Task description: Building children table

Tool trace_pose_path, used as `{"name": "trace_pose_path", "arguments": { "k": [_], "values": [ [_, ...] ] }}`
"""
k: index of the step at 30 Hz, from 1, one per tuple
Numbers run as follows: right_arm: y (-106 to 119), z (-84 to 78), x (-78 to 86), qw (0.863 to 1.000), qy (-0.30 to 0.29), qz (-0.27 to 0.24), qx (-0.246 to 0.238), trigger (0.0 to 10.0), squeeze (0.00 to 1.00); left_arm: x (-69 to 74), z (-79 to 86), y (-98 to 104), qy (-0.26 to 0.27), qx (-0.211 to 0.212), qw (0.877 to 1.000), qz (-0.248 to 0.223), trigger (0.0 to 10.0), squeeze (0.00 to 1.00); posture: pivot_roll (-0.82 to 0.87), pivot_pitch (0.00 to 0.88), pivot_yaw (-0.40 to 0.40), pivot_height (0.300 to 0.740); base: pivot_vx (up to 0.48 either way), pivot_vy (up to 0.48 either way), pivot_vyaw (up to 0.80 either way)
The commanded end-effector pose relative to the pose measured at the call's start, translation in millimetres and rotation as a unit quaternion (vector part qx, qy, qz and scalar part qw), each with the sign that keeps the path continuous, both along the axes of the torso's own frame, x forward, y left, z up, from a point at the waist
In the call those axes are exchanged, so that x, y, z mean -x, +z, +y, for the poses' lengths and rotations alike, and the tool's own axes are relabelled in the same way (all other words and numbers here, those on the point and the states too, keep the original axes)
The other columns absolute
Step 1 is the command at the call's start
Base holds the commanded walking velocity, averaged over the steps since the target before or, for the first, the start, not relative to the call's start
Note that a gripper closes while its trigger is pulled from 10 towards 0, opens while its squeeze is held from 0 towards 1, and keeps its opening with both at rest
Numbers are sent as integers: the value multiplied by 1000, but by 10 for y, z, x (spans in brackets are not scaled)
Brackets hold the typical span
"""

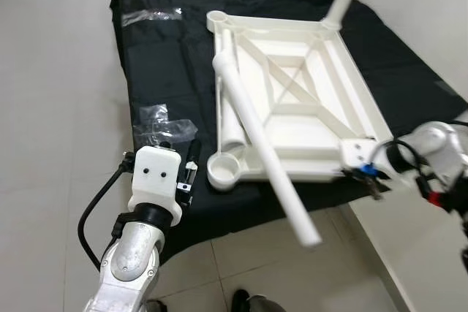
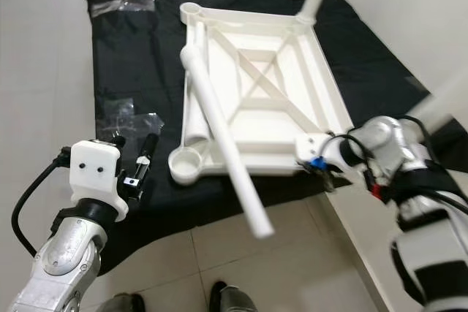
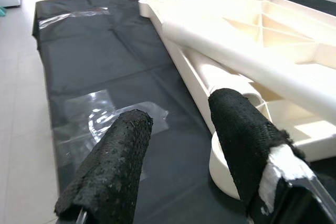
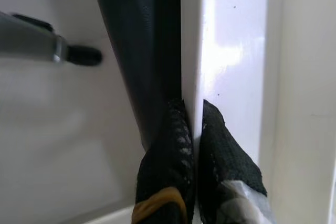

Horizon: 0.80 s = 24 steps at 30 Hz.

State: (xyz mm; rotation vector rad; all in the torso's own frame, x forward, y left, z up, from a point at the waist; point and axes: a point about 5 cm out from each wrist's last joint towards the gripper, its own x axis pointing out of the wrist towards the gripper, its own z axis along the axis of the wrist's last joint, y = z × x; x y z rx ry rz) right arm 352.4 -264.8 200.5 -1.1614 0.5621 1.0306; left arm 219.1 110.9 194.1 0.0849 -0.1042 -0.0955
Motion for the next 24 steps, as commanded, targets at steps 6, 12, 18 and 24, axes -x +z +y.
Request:
{"name": "trace_pose_path", "arguments": {
  "k": [6,12,18,24],
  "values": [
    [209,101,-270,979,-62,-193,-27,10000,0,-7,-19,-28,-3,0,1000,3,10000,0,63,194,-78,740,0,0,0],
    [372,229,-359,957,-62,-275,-71,10000,0,-8,-40,-44,-5,2,1000,4,10000,0,61,197,-82,740,0,0,0],
    [737,327,-482,906,-96,-401,-100,10000,0,-15,-47,-38,-8,3,1000,2,10000,0,59,200,-85,740,0,0,0],
    [722,576,-421,949,-11,-238,-206,10000,0,-40,-59,-29,-11,3,1000,-2,10000,0,37,193,-83,740,0,0,0]
  ]
}}
